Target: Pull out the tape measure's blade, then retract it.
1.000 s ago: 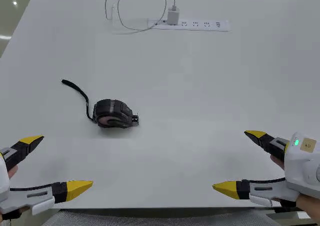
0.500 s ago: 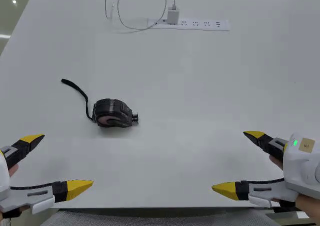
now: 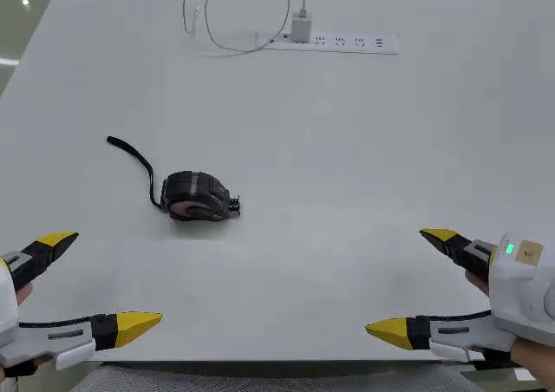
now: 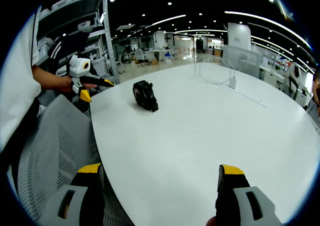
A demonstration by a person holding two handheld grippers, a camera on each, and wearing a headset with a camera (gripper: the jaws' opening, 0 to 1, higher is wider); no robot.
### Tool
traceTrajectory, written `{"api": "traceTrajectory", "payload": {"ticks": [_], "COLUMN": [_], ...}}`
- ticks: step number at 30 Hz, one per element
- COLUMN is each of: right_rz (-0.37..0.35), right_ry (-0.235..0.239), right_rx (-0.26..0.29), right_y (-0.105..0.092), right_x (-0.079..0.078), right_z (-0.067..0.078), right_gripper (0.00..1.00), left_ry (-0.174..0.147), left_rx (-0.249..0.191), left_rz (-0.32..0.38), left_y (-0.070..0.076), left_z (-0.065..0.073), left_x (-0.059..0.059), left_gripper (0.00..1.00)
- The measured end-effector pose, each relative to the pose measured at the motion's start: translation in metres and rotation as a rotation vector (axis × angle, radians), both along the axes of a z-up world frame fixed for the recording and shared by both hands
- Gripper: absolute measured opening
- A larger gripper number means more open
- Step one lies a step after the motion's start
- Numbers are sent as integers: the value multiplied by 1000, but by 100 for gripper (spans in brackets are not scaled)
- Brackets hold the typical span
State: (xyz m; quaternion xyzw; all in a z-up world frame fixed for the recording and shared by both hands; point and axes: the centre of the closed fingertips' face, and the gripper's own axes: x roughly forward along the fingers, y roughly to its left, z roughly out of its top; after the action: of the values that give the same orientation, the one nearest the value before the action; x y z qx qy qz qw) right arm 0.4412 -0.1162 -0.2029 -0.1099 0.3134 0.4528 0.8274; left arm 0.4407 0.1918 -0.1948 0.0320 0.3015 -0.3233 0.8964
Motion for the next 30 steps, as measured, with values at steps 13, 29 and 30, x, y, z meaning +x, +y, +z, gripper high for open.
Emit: {"api": "traceTrajectory", "payload": {"ticks": [13,29,30], "right_rz": [6,31,33], "right_ry": [1,5,4], "right_rx": [2,2,3], "right_y": [3,11,11], "right_x": [2,9,9], "right_z": [-1,-4,-4], "right_gripper": [94,94,94], "left_ry": [0,2,2], "left_rx": [4,0,0], "left_rz": [-16,-40,-42], "left_y": [-3,-10,-11], "left_z": [0,-1,-1], "left_x": [4,13,14], "left_gripper": [99,99,99]}}
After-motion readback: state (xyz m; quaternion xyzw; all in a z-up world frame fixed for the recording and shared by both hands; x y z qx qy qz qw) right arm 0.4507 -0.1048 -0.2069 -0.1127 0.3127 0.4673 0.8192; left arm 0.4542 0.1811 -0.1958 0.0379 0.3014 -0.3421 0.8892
